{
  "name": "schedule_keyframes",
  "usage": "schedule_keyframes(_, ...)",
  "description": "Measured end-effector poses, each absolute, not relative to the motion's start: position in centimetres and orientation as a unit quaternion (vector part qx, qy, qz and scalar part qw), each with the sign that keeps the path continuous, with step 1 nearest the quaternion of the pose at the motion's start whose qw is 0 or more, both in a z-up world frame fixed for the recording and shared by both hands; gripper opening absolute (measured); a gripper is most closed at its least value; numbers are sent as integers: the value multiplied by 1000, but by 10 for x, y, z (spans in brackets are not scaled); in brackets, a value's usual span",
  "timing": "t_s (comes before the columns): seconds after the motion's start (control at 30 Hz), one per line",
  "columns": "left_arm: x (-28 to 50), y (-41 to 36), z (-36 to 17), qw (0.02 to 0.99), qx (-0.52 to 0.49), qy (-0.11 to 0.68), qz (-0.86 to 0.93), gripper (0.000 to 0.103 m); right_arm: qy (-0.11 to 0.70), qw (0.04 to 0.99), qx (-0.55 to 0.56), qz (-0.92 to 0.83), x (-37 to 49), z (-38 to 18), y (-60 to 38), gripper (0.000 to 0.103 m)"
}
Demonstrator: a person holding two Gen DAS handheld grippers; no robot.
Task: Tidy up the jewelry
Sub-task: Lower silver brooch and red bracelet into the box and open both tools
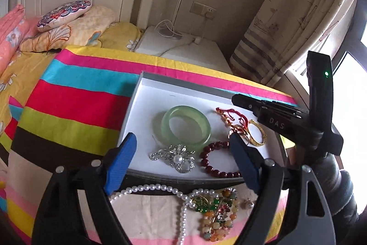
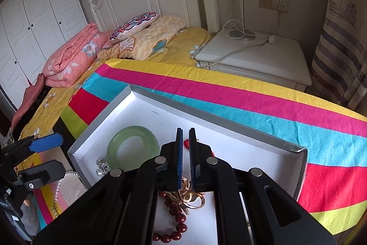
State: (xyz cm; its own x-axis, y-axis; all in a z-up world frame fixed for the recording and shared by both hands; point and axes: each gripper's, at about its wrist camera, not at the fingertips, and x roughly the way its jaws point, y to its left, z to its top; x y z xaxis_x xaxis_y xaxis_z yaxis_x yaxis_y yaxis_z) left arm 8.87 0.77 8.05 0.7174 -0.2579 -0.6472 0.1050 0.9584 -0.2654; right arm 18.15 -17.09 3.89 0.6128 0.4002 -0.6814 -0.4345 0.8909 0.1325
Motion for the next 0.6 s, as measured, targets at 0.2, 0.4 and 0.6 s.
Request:
schedule_keyframes(0.2,42,1,82,939,-85,324,-73,87,361,901,-4,241,168,57,-169,8)
schedule_keyframes(0.4,-10,26,72,946,-67,316,-36,97,309,908,-3,284,87,70,-200,56)
schedule_keyframes(0.6,-49,61,44,937,-96,335,-21,97,318,900,-8,299,24,37,-221,68)
